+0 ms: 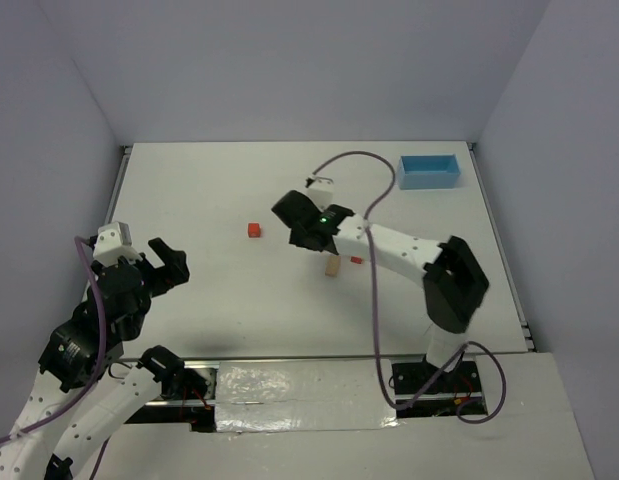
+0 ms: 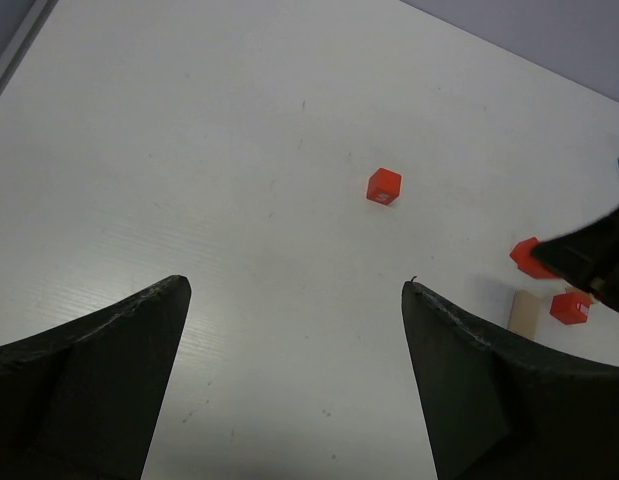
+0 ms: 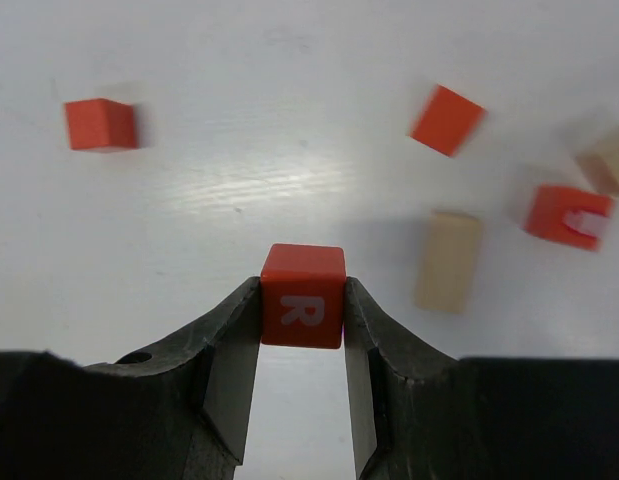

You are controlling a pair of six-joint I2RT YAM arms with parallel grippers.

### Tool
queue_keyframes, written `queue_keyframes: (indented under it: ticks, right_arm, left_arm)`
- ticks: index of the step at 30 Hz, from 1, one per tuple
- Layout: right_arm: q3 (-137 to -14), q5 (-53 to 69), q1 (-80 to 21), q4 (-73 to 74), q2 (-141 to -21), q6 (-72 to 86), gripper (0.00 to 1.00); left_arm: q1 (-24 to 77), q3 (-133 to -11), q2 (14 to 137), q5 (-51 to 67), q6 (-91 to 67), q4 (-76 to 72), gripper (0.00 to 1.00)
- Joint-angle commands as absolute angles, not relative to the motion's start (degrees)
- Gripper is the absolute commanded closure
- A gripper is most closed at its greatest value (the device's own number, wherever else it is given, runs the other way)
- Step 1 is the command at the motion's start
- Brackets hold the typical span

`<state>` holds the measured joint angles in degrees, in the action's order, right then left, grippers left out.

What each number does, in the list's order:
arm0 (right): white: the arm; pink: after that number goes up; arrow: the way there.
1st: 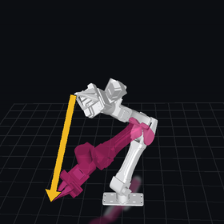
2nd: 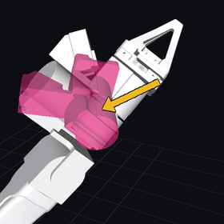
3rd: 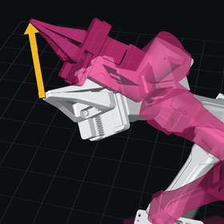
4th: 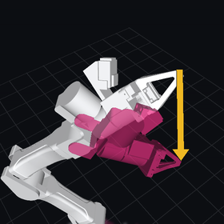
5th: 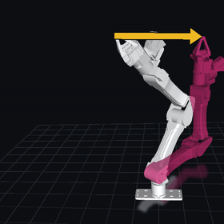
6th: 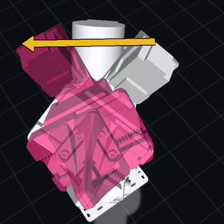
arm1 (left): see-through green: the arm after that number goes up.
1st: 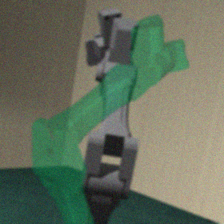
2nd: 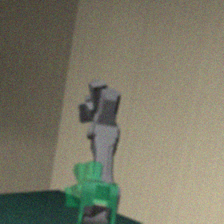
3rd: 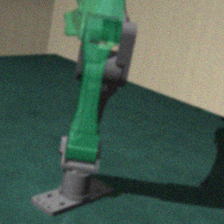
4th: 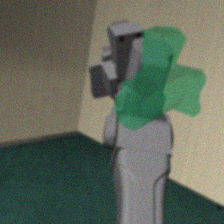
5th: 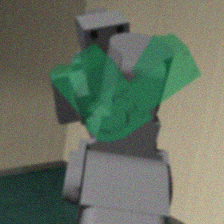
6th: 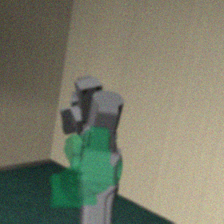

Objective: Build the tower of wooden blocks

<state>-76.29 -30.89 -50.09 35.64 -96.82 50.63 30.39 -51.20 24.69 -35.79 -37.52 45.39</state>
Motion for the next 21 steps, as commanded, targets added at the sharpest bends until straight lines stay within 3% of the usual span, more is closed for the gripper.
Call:
queue_keyframes:
  ticks: [1,5,8,21]
  right_arm:
    - [-87.85,-29.71,-50.71,35.22,-110.59,41.84,0.8]
    - [-109.62,-31.72,-50.63,43.23,-124.52,39.38,0.81]
    - [-115.39,-32.43,-50.54,45.17,-129.9,38.41,0.81]
    - [-117.33,-20.13,-47.55,37.18,-135.34,34.62,0.73]
  left_arm:
    - [30.15,-51.15,25.57,-37.09,-36.91,43.95,0.0]
    - [30.06,-51.41,26.19,-37.61,-37.18,44.38,0.0]
    - [30.06,-51.24,25.93,-37.44,-37.09,44.21,0.0]
    - [30.06,-51.15,24.96,-37.09,-36.74,43.86,0.0]
